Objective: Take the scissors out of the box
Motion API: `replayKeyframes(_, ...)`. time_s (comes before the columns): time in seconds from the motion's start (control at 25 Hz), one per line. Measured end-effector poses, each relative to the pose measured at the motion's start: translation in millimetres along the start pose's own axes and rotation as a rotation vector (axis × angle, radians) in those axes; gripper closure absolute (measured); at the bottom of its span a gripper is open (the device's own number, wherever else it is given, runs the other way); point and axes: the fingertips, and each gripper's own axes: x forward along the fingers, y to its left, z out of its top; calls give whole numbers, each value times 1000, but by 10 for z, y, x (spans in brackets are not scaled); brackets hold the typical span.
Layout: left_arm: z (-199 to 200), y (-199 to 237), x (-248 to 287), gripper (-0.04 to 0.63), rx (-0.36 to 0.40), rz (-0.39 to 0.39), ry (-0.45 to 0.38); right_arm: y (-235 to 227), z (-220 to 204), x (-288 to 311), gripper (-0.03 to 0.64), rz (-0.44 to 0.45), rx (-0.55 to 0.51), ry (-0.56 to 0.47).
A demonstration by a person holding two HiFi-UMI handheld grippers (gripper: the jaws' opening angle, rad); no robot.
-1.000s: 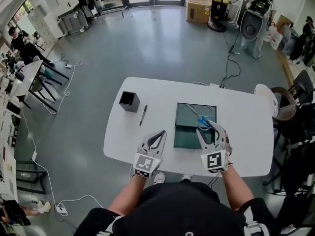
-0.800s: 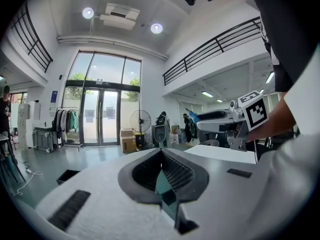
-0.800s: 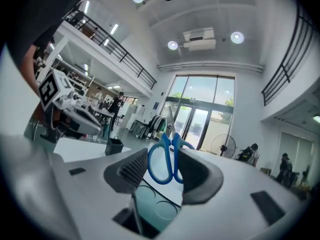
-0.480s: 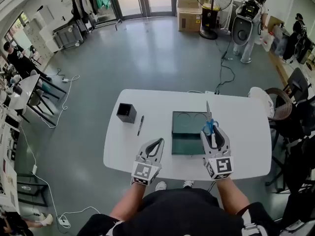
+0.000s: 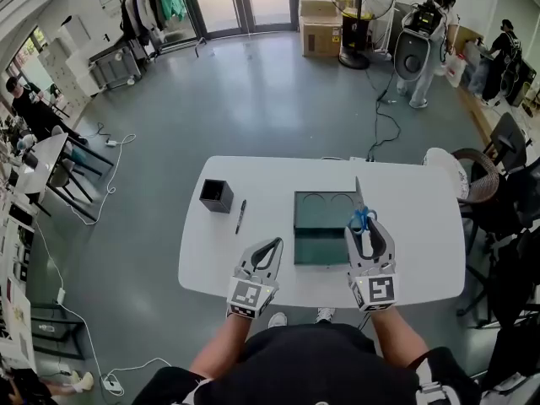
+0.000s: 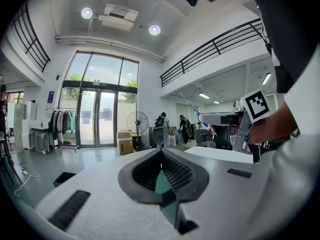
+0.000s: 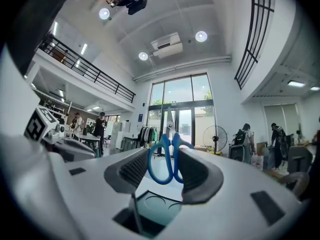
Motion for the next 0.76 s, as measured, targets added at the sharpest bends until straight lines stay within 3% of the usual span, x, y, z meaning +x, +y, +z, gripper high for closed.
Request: replayKeyframes(0.76, -38, -32, 62, 583, 0, -22, -1, 14, -4, 7, 417, 18, -12, -9)
